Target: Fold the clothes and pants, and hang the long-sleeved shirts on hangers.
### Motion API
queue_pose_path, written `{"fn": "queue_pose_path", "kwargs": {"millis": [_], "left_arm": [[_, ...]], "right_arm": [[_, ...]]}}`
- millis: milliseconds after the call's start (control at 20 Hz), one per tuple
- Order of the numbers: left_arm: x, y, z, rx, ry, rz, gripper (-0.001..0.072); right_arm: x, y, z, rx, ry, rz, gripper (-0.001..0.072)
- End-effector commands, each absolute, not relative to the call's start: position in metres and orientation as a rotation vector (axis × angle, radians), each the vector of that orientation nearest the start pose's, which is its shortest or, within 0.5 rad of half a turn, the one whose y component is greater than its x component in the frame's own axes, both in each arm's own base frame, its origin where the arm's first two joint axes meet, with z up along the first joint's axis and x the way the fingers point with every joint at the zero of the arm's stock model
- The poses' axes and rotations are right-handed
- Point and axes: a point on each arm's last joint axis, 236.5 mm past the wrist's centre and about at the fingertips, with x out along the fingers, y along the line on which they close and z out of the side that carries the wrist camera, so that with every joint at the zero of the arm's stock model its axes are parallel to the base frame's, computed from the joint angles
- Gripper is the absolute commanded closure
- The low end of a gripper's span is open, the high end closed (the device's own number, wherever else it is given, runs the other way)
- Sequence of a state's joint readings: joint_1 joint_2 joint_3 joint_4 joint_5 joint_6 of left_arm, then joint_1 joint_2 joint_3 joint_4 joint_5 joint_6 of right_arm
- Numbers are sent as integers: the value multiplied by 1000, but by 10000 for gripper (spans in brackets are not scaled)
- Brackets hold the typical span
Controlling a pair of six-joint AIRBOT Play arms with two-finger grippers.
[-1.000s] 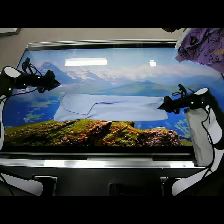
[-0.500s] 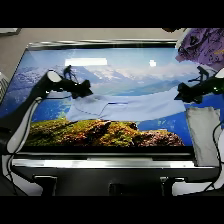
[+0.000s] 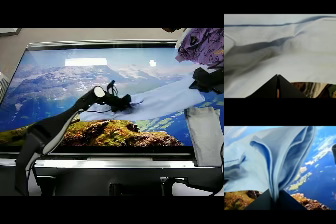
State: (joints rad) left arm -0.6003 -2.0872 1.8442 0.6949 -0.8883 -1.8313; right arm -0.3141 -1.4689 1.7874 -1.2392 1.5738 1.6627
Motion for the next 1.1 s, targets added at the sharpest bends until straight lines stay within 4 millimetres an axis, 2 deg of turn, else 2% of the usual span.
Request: {"fn": "queue_pose_path", "kwargs": {"millis": [0, 150, 300, 450, 600, 700, 800, 950, 1050], "left_arm": [[401, -518, -62, -805, 1470, -657, 692], [390, -542, -69, -872, 1506, -663, 692], [381, -554, -75, -911, 1529, -664, 692], [381, -557, -74, -917, 1519, -665, 692], [391, -548, -69, -926, 1510, -662, 692], [406, -529, -58, -919, 1505, -657, 692], [425, -497, -45, -868, 1490, -642, 693], [459, -426, -13, -736, 1427, -583, 692], [480, -367, 18, -667, 1379, -522, 692]], "right_arm": [[414, -54, 162, 476, 1190, -44, 675], [406, -52, 182, 480, 1181, -50, 675], [403, -51, 204, 491, 1149, -59, 675], [402, -47, 211, 501, 1132, -53, 675], [407, -49, 212, 502, 1111, -56, 675], [413, -50, 213, 505, 1091, -57, 675], [418, -45, 212, 541, 1088, -39, 675], [428, -11, 205, 554, 1119, 25, 675], [440, 33, 198, 537, 1139, 86, 675]]}}
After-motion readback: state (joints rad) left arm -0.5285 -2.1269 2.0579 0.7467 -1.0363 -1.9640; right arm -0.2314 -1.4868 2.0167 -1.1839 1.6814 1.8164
